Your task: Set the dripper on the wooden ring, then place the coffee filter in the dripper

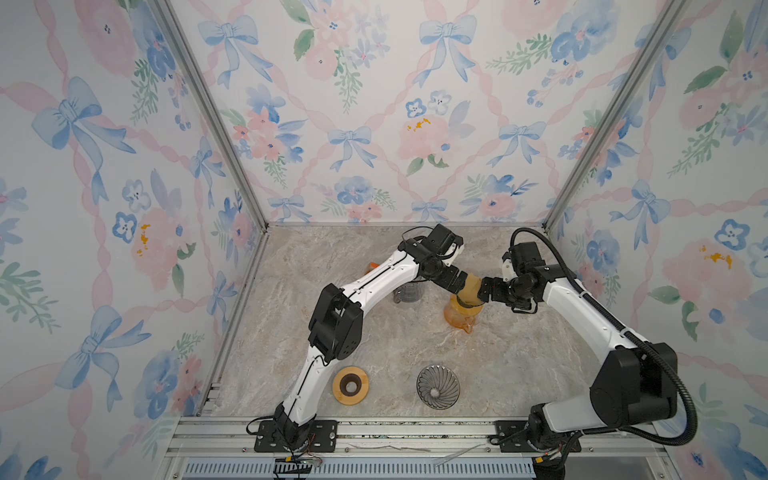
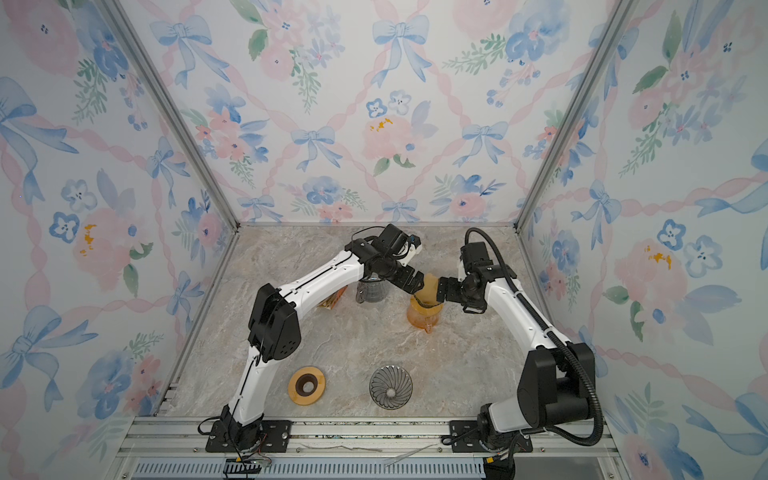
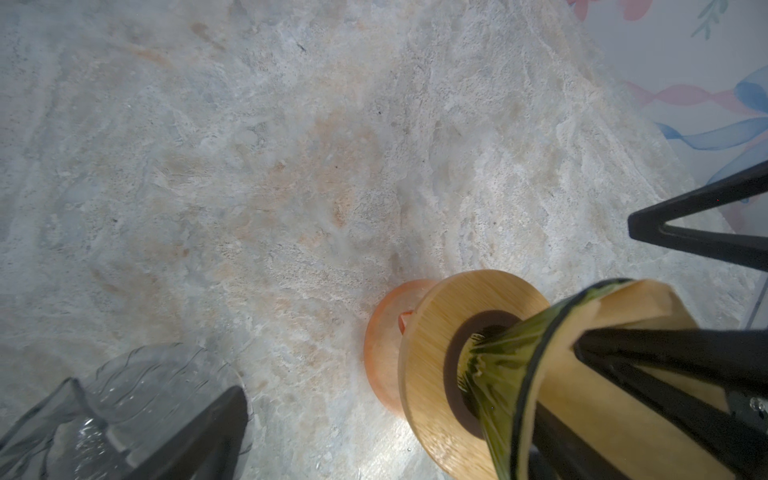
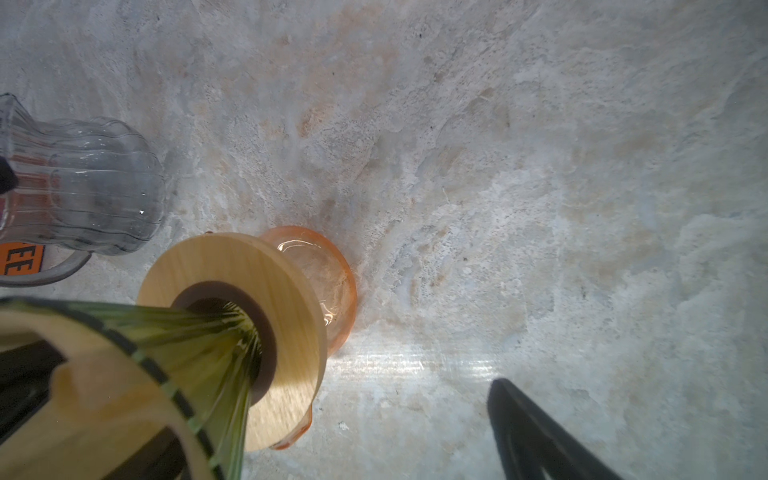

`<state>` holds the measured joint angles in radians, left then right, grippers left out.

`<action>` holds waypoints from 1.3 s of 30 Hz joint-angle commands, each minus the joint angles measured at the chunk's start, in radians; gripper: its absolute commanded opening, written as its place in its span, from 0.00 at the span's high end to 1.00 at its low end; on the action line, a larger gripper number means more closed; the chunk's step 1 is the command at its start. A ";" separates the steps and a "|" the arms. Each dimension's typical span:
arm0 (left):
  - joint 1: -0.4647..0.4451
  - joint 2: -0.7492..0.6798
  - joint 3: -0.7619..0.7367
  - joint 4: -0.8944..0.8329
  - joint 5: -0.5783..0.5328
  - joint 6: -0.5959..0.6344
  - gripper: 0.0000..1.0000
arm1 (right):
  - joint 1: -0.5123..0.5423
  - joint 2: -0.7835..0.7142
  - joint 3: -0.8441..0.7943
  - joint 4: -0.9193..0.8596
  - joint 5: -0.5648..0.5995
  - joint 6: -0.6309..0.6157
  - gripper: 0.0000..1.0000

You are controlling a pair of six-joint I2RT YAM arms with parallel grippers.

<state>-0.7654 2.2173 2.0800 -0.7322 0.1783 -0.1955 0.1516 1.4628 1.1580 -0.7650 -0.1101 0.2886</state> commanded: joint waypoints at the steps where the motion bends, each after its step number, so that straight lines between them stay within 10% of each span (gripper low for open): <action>1: 0.006 0.030 0.022 -0.027 -0.019 -0.007 0.02 | -0.015 -0.024 0.005 0.009 -0.061 0.016 0.04; 39: 0.007 0.038 0.029 -0.026 -0.013 -0.005 0.02 | -0.039 0.052 0.076 -0.021 -0.148 -0.001 0.04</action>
<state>-0.7654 2.2227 2.0872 -0.7357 0.1715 -0.1955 0.1303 1.5162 1.2076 -0.7898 -0.2405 0.2947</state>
